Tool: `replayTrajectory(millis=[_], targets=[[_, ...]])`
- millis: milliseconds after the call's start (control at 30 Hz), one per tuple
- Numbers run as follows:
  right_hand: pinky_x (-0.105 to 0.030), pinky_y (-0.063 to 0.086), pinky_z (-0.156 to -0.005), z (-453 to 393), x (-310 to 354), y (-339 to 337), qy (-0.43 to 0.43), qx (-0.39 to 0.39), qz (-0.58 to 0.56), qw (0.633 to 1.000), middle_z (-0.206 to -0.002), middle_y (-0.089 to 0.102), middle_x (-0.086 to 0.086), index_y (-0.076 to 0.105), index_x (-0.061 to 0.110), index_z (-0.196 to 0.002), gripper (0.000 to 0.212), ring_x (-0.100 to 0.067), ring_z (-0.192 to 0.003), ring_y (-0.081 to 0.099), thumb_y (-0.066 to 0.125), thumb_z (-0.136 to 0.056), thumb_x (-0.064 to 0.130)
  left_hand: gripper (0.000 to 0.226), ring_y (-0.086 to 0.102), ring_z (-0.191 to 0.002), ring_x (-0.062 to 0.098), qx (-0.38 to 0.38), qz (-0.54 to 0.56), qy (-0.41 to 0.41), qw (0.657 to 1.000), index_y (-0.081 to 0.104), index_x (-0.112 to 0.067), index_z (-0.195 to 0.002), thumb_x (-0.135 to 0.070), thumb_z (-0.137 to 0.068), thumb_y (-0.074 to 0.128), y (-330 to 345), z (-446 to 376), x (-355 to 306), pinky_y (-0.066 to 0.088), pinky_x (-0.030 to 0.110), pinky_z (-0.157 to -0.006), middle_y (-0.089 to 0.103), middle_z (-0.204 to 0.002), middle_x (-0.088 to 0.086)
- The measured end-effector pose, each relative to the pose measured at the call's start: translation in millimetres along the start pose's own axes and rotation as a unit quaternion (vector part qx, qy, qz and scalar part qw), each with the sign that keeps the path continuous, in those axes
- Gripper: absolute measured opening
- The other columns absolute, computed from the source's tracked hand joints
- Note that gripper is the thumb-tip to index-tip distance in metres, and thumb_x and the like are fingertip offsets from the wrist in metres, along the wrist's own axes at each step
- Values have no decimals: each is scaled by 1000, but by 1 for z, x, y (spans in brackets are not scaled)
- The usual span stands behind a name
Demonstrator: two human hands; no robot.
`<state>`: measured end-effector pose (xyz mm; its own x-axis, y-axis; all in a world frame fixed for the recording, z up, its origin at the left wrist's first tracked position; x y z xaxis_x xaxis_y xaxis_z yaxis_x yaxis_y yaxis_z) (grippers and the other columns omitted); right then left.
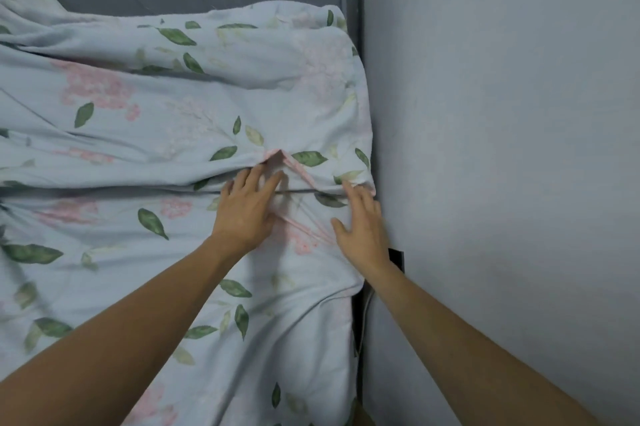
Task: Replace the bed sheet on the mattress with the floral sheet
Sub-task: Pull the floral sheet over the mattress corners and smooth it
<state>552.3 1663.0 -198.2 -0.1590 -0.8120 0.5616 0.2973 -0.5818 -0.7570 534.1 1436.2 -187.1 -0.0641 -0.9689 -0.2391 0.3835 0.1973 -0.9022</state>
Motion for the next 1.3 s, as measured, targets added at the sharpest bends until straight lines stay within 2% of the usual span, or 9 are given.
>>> replayTrajectory(millis=[233, 433, 567, 700, 833, 1000, 1133, 1200, 1300], targets=[[-53, 34, -118, -69, 108, -8, -115, -12, 99, 988, -166, 29, -1, 41, 30, -155, 72, -29, -149, 27, 73, -91, 35, 83, 15, -157, 30, -37, 51, -42, 997, 25, -31, -162, -38, -91, 68, -81, -13, 64, 27, 52, -120, 15, -171, 3], [-55, 39, -113, -174, 170, -15, -171, -42, 94, 980, -159, 38, -6, 51, 26, -145, 52, -31, -146, 32, 54, -98, 47, 67, 31, -149, 31, -95, 63, -59, 992, 34, -23, -158, -43, -99, 58, -125, -79, 108, 35, 50, -113, 33, -164, 7], [-53, 38, -114, -290, 202, -34, -206, -48, 135, 968, -164, 29, -12, 40, 27, -154, 73, -35, -147, 28, 71, -89, 41, 82, 34, -145, 34, -106, 84, -122, 983, 26, -27, -160, -35, -91, 69, -158, -159, 150, 45, 56, -104, 26, -166, 7], [-49, 38, -108, -387, 187, -39, -128, 71, 259, 955, -158, 33, -13, 17, 36, -161, 115, -38, -137, 38, 81, -70, 64, 117, 38, -145, 38, 50, 46, -211, 975, 5, -45, -161, -39, -76, 85, -155, -245, 189, 49, 52, -98, 5, -169, 11], [-38, 47, -85, -426, 174, -21, -144, 204, 314, 916, -125, 66, -7, 57, 27, -130, 54, -31, -116, 63, 74, -84, 49, 56, 64, -114, 34, 179, -113, -196, 958, 54, -35, -137, -39, -84, 72, -164, -308, 197, 52, 41, -85, 56, -133, 8], [-37, 56, -75, -546, 205, -99, -67, 82, 148, 983, -95, 73, -12, 59, 20, -91, 10, -37, -88, 71, 56, -88, 28, 12, 57, -84, 35, 23, -99, -168, 981, 56, -17, -95, -14, -85, 63, -281, -431, 188, 48, 40, -75, 66, -104, 15], [-41, 46, -80, -672, 267, -195, -87, -150, 53, 984, -115, 68, -20, 59, 14, -117, 26, -41, -106, 64, 50, -93, 9, 31, 64, -89, 47, -251, 32, -134, 958, 50, -14, -117, -11, -87, 57, -386, -543, 191, 44, 45, -69, 66, -98, 25], [-42, 43, -83, -728, 302, -225, -125, -221, 13, 967, -122, 64, -19, 51, 13, -128, 31, -39, -114, 59, 50, -97, 11, 46, 62, -104, 43, -318, 112, -84, 938, 43, -18, -136, -22, -93, 59, -413, -592, 196, 49, 48, -79, 65, -115, 21], [-51, 34, -113, -806, 317, -195, -151, -165, 72, 972, -153, 42, -13, 38, 17, -146, 55, -41, -140, 37, 56, -96, 28, 86, 28, -150, 37, -219, 50, -106, 969, 22, -30, -160, -55, -90, 65, -382, -659, 224, 28, 56, -120, 29, -165, 14]])
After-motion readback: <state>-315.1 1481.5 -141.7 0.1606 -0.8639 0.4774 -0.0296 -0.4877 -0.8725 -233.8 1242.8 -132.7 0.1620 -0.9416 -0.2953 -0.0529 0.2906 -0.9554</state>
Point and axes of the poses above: each hand's wrist, its own z-axis away from the middle knuckle, its own y-axis out of the palm, x = y × z, the point moved 10 cm from there along -z, towards the middle knuckle
